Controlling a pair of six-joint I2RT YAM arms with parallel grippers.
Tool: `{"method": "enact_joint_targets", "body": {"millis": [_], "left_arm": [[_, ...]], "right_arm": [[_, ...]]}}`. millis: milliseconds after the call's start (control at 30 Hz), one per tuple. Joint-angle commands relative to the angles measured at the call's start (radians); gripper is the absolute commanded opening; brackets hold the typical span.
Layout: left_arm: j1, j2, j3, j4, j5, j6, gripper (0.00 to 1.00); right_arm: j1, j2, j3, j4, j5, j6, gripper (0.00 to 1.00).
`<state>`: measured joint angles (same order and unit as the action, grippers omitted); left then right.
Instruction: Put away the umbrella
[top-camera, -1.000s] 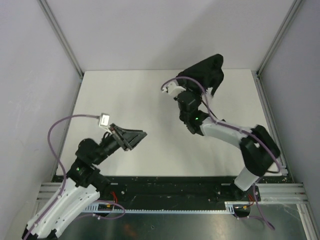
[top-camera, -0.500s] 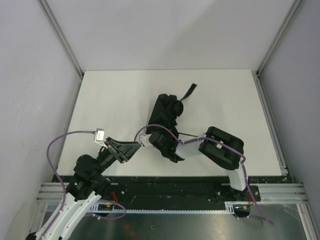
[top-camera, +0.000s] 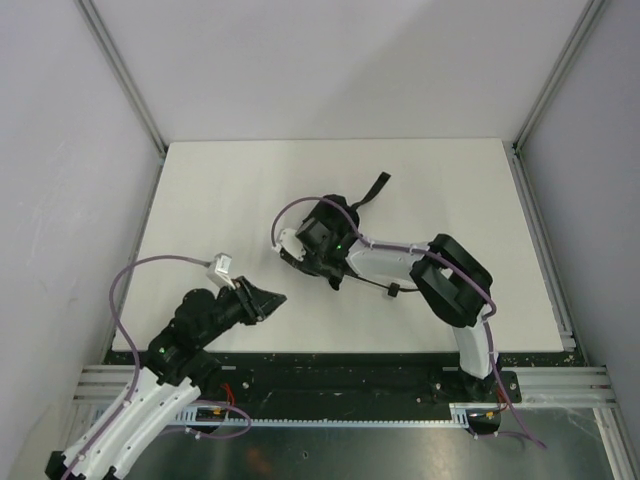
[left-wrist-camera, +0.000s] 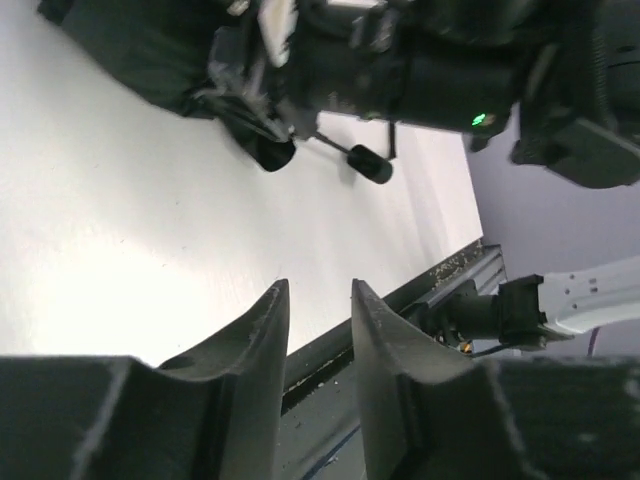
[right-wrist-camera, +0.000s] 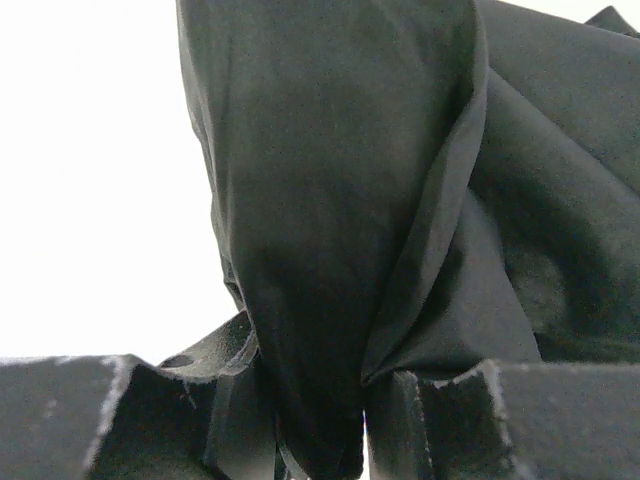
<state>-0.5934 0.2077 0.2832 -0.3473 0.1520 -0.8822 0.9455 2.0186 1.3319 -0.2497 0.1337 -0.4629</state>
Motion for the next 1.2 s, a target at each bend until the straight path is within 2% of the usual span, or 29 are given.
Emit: {"method": "enact_joint_targets", "body": {"millis": [0,67,133,233,300,433,600,733,900,1167], "left_arm": [[-0.003,0.082,0.059,-0.064,-0.101,0.024,0.41],[-0.003,0.15,0.059,-0.07,-0.127,0.001,0.55],[0.0,0.252,0.053,-0.065,-0.142,-0.089,0.68],[0.033,0.44,0.104,-0.055,-0.147,-0.171,0.78],[0.093,0.548,0.143,-0.041,-0.111,-0.225,0.85],[0.231,0.677,0.16,0.077,0.023,-0.319,0.88],[0.326,0.822,0.162,0.258,0.114,-0.424,0.93],[0.342,0.963,0.205,0.387,0.152,-0.464,0.98],[0.344,1.114,0.266,0.456,0.139,-0.488,0.99],[0.314,1.302,0.324,0.499,0.076,-0.504,0.94]], "right_arm": [[-0.027,0.164,-0.038,-0.324,-0.393,0.174,0.0],[-0.038,0.188,-0.021,-0.335,-0.402,0.19,0.0],[-0.044,0.196,-0.016,-0.329,-0.402,0.201,0.0],[-0.049,0.199,-0.014,-0.316,-0.398,0.207,0.0],[-0.052,0.194,-0.015,-0.31,-0.389,0.206,0.0],[-0.059,0.18,-0.019,-0.297,-0.379,0.205,0.0],[-0.06,0.161,-0.024,-0.271,-0.379,0.208,0.0],[-0.053,0.159,-0.032,-0.252,-0.374,0.208,0.0],[-0.04,0.162,-0.041,-0.226,-0.369,0.211,0.0],[-0.043,0.134,-0.071,-0.169,-0.364,0.215,0.0]]}}
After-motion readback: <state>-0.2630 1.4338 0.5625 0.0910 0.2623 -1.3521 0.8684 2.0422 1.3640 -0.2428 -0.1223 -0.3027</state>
